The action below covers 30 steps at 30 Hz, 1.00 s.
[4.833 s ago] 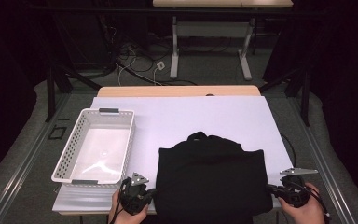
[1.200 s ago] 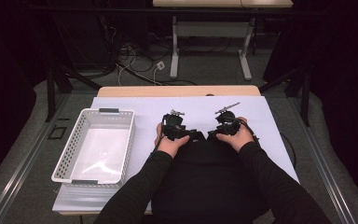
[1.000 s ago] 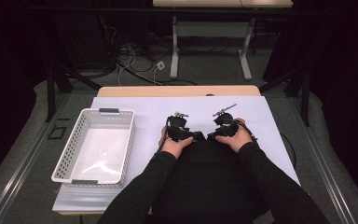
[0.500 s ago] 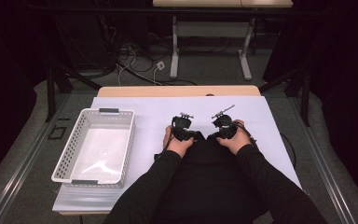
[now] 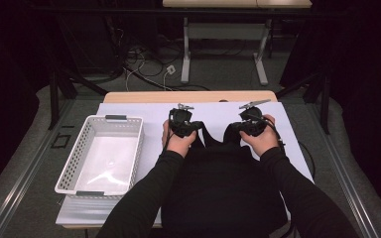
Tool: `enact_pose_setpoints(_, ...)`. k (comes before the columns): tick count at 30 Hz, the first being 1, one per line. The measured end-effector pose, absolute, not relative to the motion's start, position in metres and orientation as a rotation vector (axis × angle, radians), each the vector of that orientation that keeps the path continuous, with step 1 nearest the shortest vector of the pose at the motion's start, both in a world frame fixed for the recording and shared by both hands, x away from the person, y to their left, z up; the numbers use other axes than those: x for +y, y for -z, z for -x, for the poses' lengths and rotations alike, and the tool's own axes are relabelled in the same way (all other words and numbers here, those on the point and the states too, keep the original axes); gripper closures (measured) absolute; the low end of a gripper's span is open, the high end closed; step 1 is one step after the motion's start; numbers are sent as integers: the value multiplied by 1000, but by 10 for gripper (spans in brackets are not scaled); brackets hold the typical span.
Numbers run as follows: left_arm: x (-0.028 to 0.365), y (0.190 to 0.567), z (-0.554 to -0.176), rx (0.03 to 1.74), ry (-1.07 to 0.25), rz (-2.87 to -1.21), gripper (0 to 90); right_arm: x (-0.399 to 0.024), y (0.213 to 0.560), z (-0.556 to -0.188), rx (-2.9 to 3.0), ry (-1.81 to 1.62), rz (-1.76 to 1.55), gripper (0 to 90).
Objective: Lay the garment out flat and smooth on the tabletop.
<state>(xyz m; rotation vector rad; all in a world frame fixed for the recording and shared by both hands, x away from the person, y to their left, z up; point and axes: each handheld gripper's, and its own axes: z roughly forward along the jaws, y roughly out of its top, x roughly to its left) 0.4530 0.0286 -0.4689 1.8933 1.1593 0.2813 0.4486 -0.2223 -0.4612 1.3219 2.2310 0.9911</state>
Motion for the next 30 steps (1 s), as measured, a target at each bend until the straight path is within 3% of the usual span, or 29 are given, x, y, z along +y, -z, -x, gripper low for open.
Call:
enact_pose_setpoints(17,40,419,-477,1227,-389,-1762,858,-231,410,-467,2059,-1051,-1312,857)
enact_pose_setpoints(30,22,434,-500,1289,-456,-1824,854,-218,426,-498,2044,-958,-1388,857)
